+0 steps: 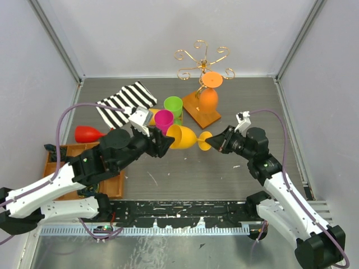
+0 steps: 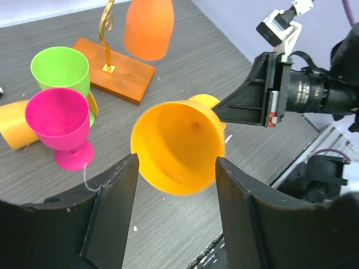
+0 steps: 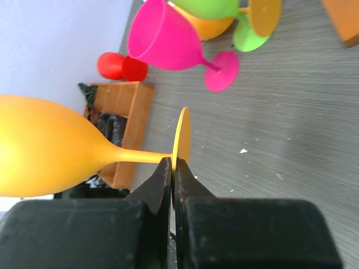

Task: Place the wine glass upside down on the wine glass rack
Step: Pick up the wine glass at the center of the board.

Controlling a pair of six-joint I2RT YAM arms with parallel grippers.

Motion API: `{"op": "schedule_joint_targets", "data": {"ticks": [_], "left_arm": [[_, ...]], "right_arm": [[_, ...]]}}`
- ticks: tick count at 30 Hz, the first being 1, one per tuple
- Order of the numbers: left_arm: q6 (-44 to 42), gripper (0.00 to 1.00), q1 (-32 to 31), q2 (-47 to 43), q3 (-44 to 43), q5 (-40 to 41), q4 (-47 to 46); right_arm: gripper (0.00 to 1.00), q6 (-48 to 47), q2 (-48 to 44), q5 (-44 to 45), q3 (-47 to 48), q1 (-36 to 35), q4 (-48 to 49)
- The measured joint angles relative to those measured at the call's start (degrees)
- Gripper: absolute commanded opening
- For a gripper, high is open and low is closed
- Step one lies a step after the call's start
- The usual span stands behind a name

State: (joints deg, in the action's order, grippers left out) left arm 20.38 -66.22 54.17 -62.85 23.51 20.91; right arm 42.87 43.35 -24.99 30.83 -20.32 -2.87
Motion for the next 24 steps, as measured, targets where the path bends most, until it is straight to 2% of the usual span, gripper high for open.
{"op": "schedule_joint_targets", "data": {"ticks": [11, 16, 19, 24], "left_arm": [[-5.9, 0.84, 0.0, -10.9, 0.4, -0.7, 1.9], [-11.0, 0.87, 0.0, -15.4, 1.3, -0.2, 2.6], [-14.3, 0.87, 0.0, -17.5, 2.3, -0.8, 2.3], [-19.3, 0.86, -0.1, -17.8, 3.2, -4.0, 1.6]], "right_arm": [[0.01, -12.8, -4.5, 12.4, 2.7, 0.0, -9.7], [0.01, -19.9, -9.7, 14.6, 4.7, 0.0, -12.3], [0.01, -24.7, -11.1, 11.8, 6.7, 0.0, -12.6], [0.01, -32.4, -12.3, -1.0, 8.2, 0.0, -12.6]]}}
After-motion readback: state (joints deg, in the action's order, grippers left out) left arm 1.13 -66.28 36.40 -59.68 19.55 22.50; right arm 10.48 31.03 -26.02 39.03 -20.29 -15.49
